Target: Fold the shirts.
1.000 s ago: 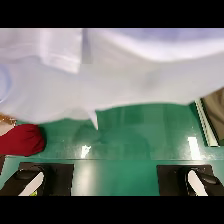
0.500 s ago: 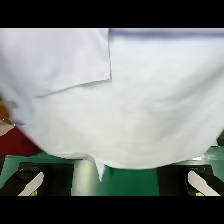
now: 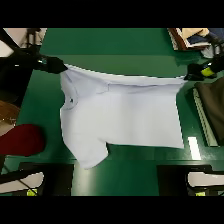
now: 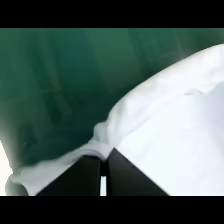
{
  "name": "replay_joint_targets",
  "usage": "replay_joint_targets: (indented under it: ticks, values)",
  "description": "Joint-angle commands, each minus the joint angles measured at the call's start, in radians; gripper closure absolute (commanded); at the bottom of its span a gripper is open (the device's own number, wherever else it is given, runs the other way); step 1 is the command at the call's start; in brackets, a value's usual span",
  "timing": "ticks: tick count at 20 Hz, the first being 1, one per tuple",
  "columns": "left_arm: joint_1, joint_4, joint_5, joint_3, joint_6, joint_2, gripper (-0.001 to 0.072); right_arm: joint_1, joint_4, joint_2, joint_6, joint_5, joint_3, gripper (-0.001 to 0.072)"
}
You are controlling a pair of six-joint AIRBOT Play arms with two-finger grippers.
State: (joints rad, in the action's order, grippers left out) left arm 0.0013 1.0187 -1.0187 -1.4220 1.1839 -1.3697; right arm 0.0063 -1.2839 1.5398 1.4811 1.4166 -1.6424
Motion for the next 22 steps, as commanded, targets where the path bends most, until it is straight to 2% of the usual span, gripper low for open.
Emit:
replay_joint_targets:
  ticks: [1, 4, 6, 8, 11, 14, 16, 22]
  values:
    - [0.001, -0.005, 0.269, 0.017, -0.036, -0.127, 0.0685, 0.008, 0.01, 0.105, 0.003, -0.213, 0.016, 0.0694]
    - [0.001, -0.005, 0.431, 0.015, -0.04, -0.138, 0.0686, 0.008, 0.01, 0.106, 0.003, -0.348, 0.016, 0.0694]
    - [0.007, -0.005, 0.448, 0.015, -0.041, -0.138, 0.0685, 0.008, 0.01, 0.098, 0.003, -0.378, 0.016, 0.0695]
    - [0.029, -0.004, 0.377, 0.015, -0.042, -0.136, 0.0686, 0.008, 0.009, 0.095, 0.003, -0.334, 0.016, 0.0695]
    - [0.082, -0.004, 0.158, 0.015, -0.092, -0.134, 0.0686, 0.008, 0.005, 0.089, 0.003, -0.2, 0.042, 0.0695]
    - [0.109, 0.015, -0.05, 0.019, -0.143, -0.135, 0.0686, 0.01, 0.009, 0.046, 0.003, -0.214, 0.167, 0.0695]
    - [0.109, 0.037, -0.09, 0.019, -0.147, -0.137, 0.0686, 0.019, 0.01, 0.024, 0.003, -0.234, 0.245, 0.0695]
    - [0.109, 0.042, -0.102, 0.066, -0.136, -0.175, 0.0685, 0.056, 0.01, 0.01, 0.004, -0.274, 0.372, 0.0695]
